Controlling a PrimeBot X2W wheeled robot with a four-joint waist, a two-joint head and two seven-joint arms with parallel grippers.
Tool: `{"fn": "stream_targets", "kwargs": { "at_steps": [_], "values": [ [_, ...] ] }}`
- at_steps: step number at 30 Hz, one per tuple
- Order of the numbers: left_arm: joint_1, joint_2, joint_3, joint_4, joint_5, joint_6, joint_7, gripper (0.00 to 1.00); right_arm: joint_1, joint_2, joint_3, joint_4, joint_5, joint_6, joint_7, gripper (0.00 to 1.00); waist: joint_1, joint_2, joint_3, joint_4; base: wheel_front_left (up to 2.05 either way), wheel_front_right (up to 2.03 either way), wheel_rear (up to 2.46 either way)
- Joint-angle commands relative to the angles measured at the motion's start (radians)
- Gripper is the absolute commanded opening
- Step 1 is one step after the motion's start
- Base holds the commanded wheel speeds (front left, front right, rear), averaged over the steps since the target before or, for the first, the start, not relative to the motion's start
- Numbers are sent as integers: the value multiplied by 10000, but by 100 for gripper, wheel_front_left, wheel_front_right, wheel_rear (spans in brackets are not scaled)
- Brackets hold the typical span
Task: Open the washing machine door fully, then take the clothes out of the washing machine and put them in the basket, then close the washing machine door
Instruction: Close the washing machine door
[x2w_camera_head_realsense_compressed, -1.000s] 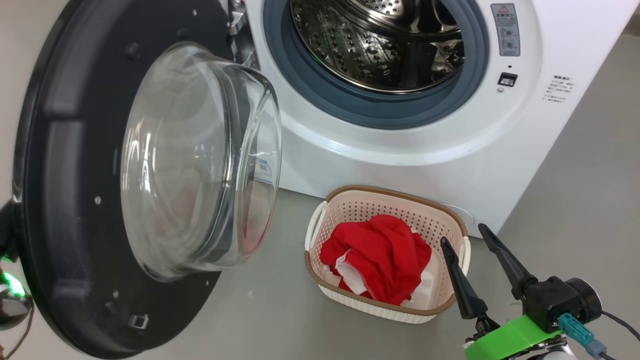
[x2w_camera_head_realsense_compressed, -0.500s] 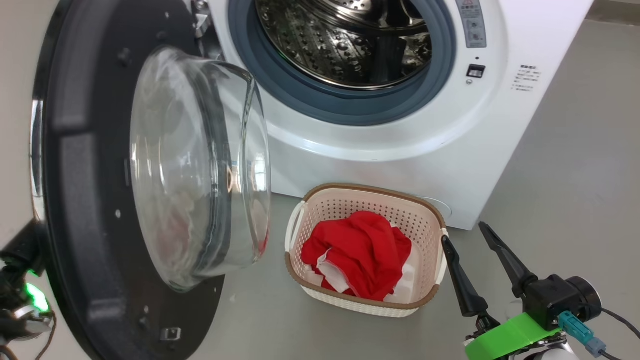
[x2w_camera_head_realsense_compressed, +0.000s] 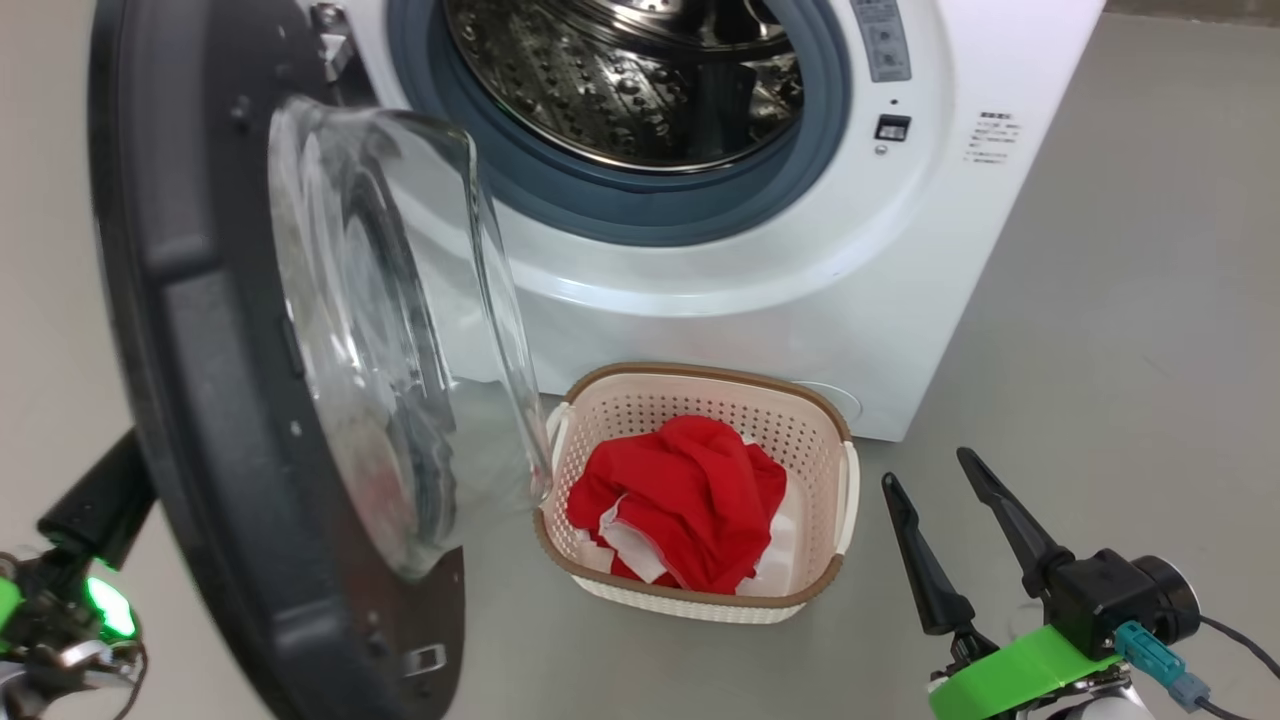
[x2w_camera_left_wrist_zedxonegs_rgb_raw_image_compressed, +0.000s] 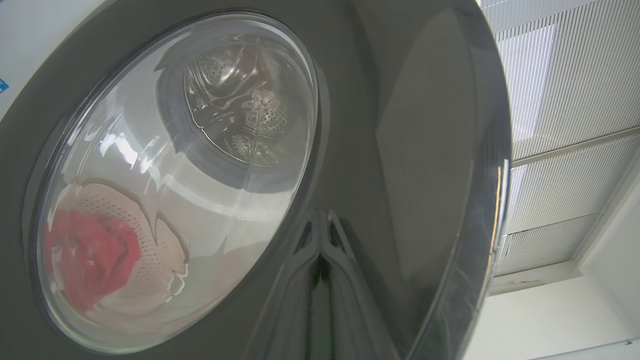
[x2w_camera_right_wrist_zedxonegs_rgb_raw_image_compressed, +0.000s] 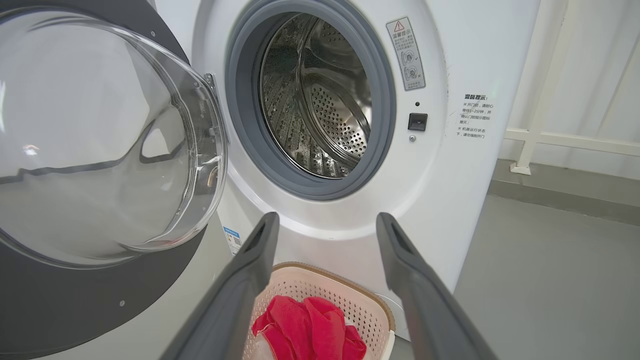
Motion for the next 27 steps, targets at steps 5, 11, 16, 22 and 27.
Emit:
{"fn": "stream_targets", "kwargs": {
  "at_steps": [5,11,16,22,27],
  "values": [
    [141,144,-331,-782,-363,60,-50,0,-542,-43,267,-164,91,48,-141,100,0,0,162,-407,0,0,0],
    [192,136,-650,-957,-605,126,-306,0,-641,-43,268,-196,124,48,-146,100,0,0,295,-802,0,0,0],
    [183,134,-1000,-1005,-869,188,-593,0,-657,-43,295,-260,190,48,-147,100,0,0,446,-1143,0,0,0],
    [140,133,-1426,-1077,-1198,184,-917,0,-769,-43,267,-316,238,48,-148,100,0,0,678,-1592,0,0,0],
    [99,132,-1626,-1140,-1449,130,-1191,0,-834,-43,260,-334,289,48,-148,100,0,0,815,-1903,0,0,0]
  ]
}}
